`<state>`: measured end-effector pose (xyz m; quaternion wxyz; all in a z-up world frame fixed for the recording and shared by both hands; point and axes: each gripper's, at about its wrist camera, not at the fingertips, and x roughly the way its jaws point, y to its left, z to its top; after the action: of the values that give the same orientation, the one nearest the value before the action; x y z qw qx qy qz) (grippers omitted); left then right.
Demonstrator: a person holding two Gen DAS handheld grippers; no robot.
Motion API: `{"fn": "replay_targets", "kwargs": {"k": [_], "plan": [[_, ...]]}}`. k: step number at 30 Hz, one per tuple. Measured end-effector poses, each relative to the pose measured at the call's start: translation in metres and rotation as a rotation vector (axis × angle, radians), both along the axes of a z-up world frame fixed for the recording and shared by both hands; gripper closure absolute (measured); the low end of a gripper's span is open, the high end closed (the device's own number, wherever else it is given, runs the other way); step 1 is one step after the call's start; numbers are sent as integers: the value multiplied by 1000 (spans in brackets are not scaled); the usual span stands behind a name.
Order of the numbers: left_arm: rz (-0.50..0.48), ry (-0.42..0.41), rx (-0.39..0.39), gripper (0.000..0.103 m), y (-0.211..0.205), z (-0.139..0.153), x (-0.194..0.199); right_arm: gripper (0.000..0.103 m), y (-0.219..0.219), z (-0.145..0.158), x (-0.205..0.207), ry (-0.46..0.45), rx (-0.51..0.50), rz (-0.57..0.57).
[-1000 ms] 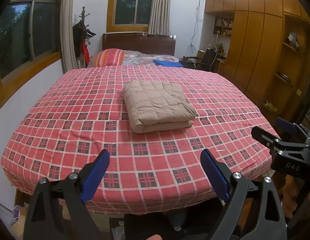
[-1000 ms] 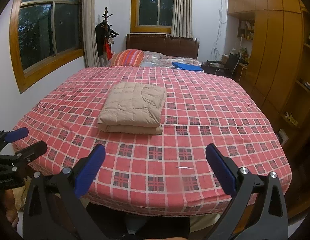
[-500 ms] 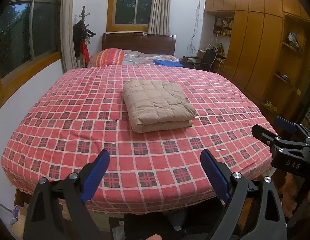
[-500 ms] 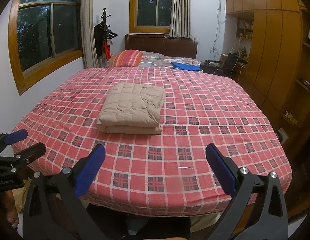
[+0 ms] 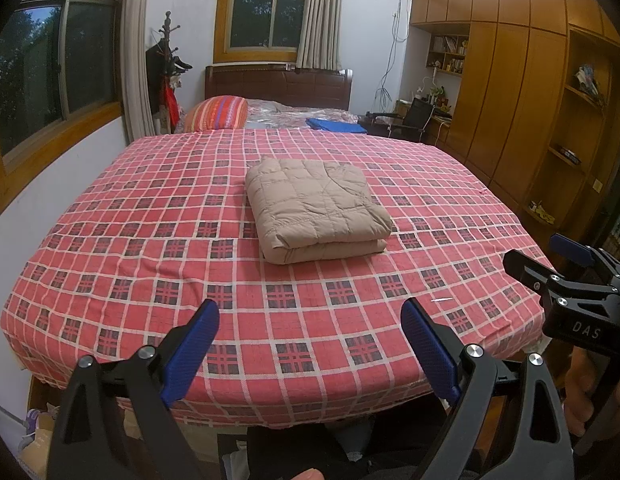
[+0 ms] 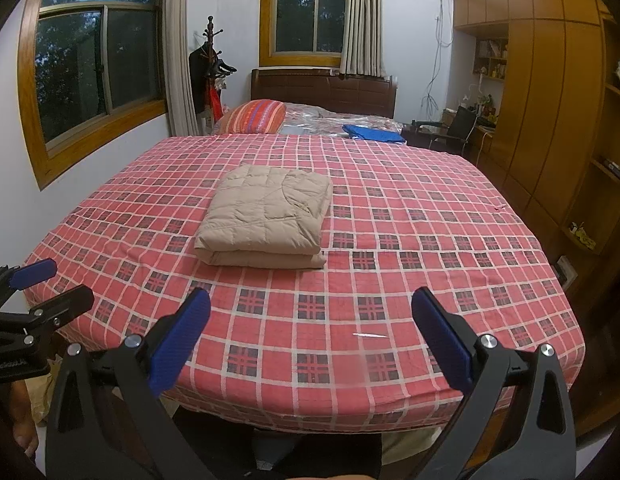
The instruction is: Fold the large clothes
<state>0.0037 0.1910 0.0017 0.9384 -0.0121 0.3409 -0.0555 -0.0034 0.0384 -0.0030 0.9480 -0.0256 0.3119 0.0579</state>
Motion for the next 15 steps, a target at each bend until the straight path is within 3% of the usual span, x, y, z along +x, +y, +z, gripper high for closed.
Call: {"fn": "replay_targets", "kwargs": {"k": [15], "plan": [[2,0,0,11,0,0,-1,3,1,-2,0,2,1,-1]]}}
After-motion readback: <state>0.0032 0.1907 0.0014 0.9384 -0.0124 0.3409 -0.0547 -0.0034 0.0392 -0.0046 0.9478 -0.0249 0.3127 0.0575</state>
